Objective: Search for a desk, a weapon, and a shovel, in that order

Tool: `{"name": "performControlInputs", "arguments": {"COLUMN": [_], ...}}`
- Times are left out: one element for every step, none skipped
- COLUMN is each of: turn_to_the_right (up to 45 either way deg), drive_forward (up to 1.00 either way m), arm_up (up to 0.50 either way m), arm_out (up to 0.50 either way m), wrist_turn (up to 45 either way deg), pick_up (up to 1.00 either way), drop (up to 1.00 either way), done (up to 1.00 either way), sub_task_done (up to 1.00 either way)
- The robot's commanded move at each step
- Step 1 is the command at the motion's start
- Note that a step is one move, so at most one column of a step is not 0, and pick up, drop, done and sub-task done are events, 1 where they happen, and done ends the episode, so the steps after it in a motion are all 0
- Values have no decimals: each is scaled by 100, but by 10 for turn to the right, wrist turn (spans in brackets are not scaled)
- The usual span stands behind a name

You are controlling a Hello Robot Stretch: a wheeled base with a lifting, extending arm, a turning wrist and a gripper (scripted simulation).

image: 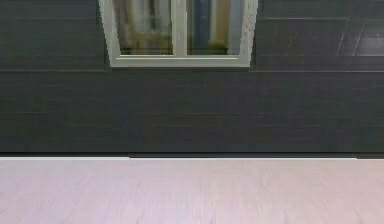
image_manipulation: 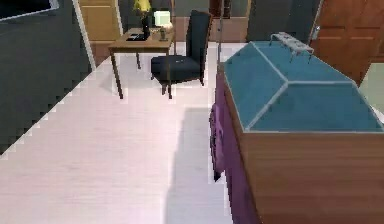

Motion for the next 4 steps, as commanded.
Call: {"name": "performControlInputs", "arguments": {"turn_to_the_right": [0,450,450,0], "drive_forward": [35,0,0,100], "arm_up": [0,0,0,0], "arm_out": [0,0,0,0], "wrist_turn": [0,0,0,0], "pick_up": [0,0,0,0], "drop": [0,0,0,0], "done": [0,0,0,0], "sub_task_done": [0,0,0,0]}}
